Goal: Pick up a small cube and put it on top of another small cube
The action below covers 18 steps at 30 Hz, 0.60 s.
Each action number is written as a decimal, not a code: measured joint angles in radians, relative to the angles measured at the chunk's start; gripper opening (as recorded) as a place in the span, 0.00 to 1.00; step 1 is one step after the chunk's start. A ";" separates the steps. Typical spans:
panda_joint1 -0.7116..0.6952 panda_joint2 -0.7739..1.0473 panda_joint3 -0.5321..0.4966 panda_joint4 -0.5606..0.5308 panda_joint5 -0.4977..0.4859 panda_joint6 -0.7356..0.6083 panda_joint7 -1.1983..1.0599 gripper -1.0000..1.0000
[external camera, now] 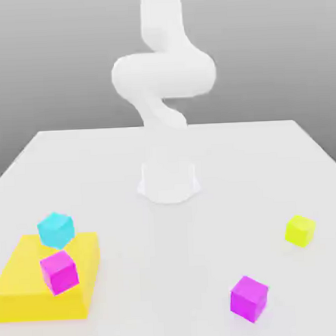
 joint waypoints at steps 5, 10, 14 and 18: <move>0.108 0.150 0.044 -0.084 0.070 0.092 -0.033 0.50; 0.209 0.294 0.106 -0.164 0.120 0.181 -0.052 0.50; 0.279 0.409 0.170 -0.229 0.145 0.254 -0.056 0.50; 0.339 0.524 0.243 -0.294 0.142 0.329 -0.040 0.50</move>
